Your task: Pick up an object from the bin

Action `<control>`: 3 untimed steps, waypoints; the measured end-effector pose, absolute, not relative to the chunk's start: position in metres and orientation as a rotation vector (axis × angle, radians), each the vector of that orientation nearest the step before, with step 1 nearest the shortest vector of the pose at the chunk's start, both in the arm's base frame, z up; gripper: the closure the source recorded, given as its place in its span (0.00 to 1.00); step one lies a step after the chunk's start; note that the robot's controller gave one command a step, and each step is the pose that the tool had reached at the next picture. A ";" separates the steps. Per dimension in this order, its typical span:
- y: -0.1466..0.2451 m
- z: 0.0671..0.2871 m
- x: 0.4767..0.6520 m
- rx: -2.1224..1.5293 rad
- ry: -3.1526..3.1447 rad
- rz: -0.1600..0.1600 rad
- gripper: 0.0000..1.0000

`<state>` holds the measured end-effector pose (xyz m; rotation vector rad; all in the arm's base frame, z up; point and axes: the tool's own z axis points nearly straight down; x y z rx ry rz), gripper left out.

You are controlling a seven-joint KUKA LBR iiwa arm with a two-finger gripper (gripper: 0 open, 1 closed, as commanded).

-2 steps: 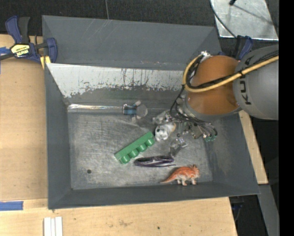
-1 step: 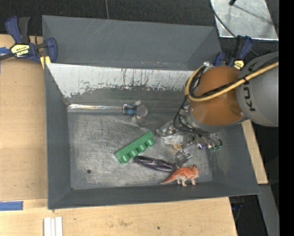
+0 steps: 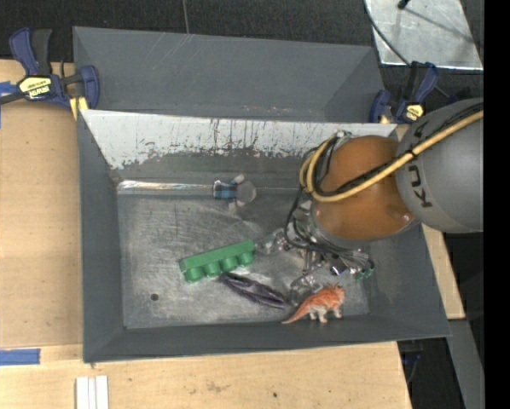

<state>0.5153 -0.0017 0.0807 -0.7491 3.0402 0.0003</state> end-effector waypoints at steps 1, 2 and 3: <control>0.021 0.076 0.509 -0.912 3.002 -0.003 0.00; 0.041 0.075 0.509 -0.734 3.049 -0.002 0.00; 0.047 0.075 0.502 -0.973 2.976 -0.003 0.00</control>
Offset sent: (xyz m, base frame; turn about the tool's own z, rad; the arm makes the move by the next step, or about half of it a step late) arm -0.0071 0.0746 -0.0107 -0.2167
